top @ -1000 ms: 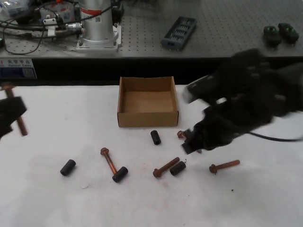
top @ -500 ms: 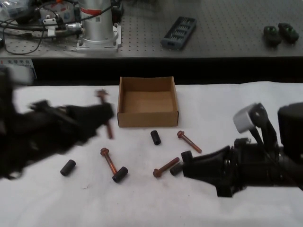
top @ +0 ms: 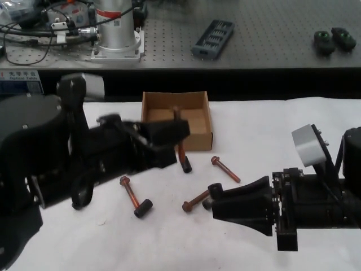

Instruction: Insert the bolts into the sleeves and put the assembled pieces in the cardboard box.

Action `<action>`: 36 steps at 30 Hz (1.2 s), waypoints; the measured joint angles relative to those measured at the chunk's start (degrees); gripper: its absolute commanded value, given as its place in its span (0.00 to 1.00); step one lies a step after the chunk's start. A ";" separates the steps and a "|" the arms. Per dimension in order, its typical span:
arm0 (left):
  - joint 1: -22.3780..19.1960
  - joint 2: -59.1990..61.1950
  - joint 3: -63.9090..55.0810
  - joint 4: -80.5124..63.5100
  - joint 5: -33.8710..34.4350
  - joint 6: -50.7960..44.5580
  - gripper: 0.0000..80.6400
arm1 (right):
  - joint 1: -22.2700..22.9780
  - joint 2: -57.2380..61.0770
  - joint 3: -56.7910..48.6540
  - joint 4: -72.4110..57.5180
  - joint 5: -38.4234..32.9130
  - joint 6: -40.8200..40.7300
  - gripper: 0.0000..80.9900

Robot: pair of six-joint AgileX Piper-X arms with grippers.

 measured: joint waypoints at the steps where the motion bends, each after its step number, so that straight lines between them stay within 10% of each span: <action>1: 0.00 0.11 -0.40 -1.10 0.00 0.60 0.01 | 0.00 0.00 0.05 -1.01 -0.24 0.00 0.02; 36: 0.00 0.11 -0.42 -5.59 17.25 3.49 0.01 | 0.00 8.80 0.05 -24.65 -9.82 11.14 0.02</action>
